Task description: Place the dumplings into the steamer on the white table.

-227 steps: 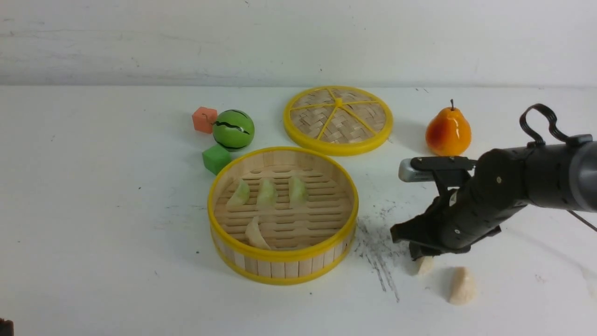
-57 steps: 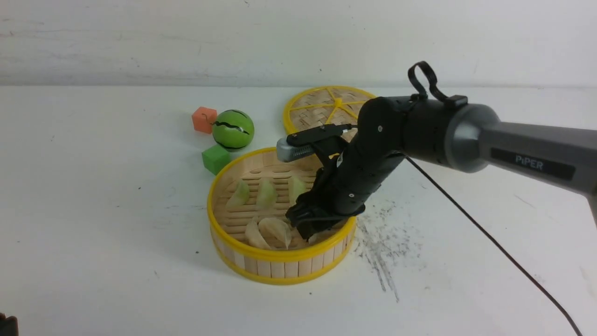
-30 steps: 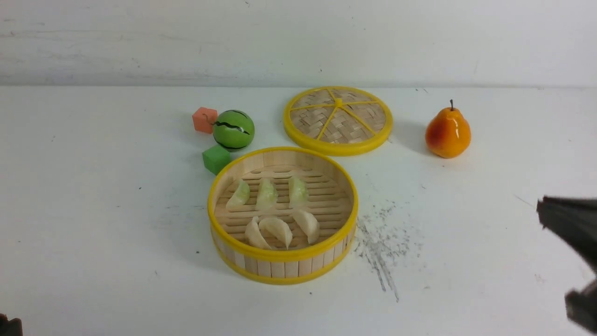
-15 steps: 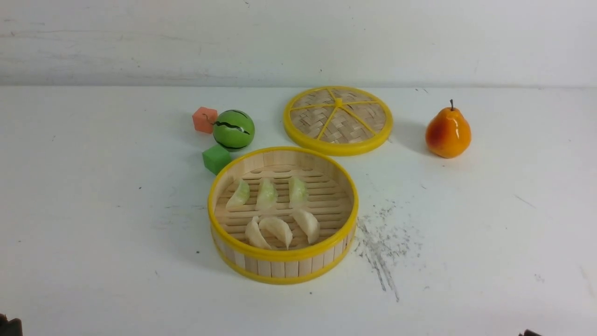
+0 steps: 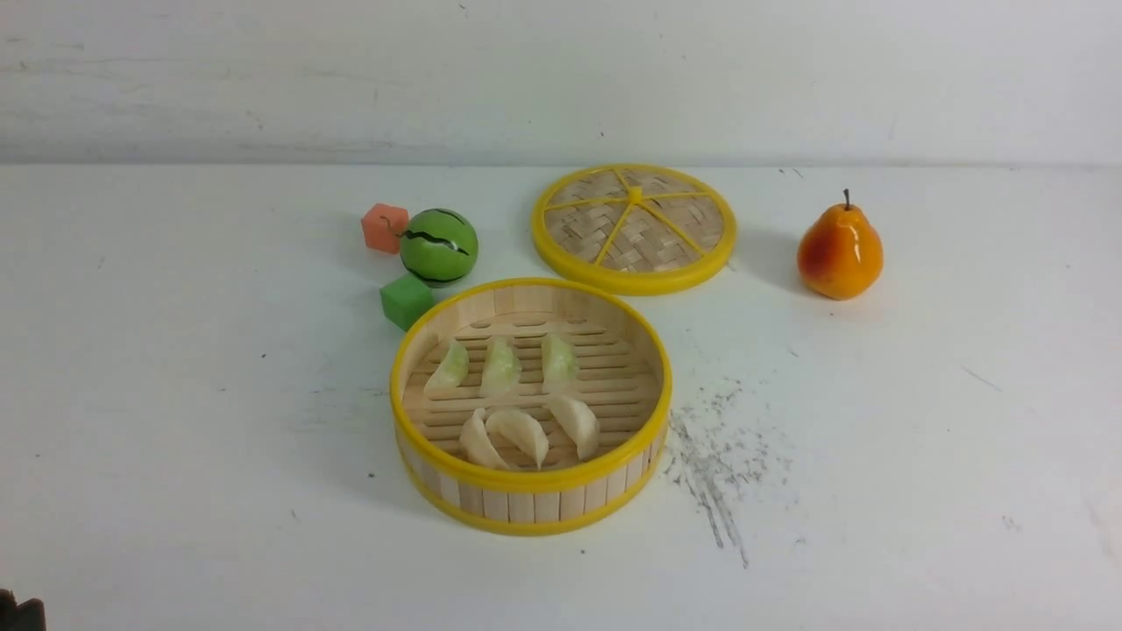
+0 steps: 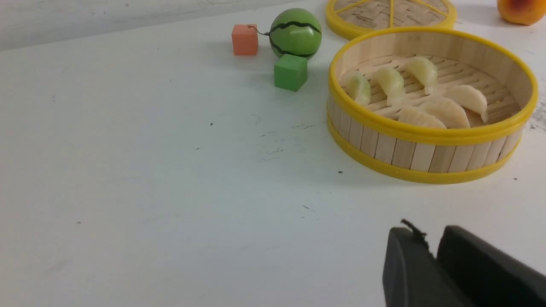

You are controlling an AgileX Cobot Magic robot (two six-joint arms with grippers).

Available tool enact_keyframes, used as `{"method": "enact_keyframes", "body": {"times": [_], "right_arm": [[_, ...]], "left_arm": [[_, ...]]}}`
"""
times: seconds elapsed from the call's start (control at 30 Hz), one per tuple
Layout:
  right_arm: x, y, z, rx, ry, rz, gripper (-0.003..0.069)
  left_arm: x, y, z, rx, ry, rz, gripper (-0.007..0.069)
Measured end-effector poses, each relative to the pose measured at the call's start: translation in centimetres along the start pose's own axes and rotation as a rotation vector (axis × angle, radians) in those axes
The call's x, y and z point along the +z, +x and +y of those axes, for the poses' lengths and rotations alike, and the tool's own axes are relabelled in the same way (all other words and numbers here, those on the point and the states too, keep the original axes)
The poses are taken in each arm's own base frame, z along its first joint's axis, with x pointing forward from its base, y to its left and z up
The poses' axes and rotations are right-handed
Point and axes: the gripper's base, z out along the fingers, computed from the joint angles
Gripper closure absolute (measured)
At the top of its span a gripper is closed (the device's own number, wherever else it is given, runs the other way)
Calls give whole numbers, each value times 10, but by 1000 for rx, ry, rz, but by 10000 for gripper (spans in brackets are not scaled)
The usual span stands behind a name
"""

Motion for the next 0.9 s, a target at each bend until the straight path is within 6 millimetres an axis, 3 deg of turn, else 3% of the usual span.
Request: {"method": "enact_keyframes", "body": {"times": [0.27, 0.9], "right_arm": [[-2, 6, -8, 115, 186, 59, 661], [-3, 6, -9, 71, 204, 79, 657]], "left_arm": [[0, 2, 0, -1, 1, 17, 519], [0, 2, 0, -1, 1, 20, 501]]}}
